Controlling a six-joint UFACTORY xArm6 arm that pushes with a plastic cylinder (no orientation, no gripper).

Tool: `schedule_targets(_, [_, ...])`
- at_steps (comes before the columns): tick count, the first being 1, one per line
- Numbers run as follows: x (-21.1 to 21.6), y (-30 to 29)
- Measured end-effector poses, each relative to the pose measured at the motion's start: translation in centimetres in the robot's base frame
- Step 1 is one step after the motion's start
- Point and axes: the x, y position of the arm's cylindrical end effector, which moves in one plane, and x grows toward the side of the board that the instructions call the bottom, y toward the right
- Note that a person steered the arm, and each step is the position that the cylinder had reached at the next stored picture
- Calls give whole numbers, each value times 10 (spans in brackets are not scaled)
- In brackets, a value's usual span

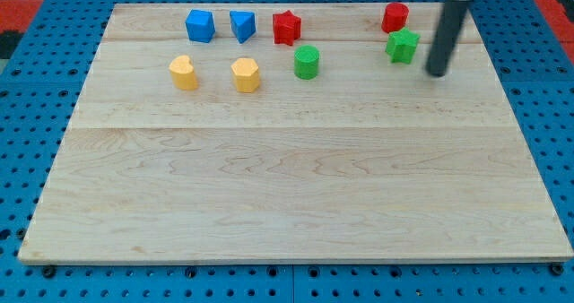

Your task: Push the red circle towards red star

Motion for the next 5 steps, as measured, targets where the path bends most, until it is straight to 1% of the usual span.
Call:
schedule_targets(1, [-68,-11])
schedule_targets(2, [-99,-20])
schedule_targets(4, [-91,-129])
schedule_targets(5, [-75,-178])
